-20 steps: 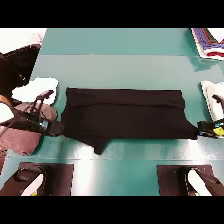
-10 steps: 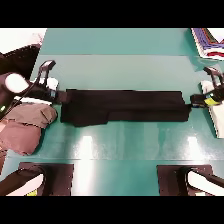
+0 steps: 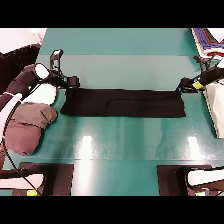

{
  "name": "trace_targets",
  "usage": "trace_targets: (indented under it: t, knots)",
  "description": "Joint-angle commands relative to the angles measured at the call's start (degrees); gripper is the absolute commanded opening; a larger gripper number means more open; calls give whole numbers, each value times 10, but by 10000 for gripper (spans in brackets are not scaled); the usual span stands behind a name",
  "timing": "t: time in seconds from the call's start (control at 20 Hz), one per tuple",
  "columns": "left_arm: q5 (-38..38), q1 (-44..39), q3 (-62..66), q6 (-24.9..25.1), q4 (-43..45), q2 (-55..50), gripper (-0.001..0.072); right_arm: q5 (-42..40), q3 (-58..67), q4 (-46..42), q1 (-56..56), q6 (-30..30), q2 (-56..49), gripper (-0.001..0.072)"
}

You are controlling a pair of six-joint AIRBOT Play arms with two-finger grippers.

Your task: Fold the shirts.

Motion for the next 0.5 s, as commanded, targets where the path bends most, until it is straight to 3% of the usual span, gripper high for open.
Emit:
trace_targets:
  t: [0.0,0.05,0.15,0.2,0.25,0.35,0.45]
  knots:
    - [-49,0,36,-16,0,-11,515,14,23,89,-37,-28,-20,452]
    - [-84,0,50,-16,0,-11,488,31,23,86,-51,-36,-17,452]
    - [-142,0,69,-11,-1,-7,80,68,10,87,-91,-50,-10,452]
    - [-154,0,69,-10,-8,-3,26,69,-12,88,-113,-56,-1,452]
    - [-159,0,69,-10,-22,-3,26,65,-37,88,-134,-58,7,455]
    - [-163,0,69,-9,-64,-3,26,61,-85,99,-172,-59,6,595]
    - [-156,0,69,-1,-120,-4,27,58,-129,151,-197,-84,-9,594]
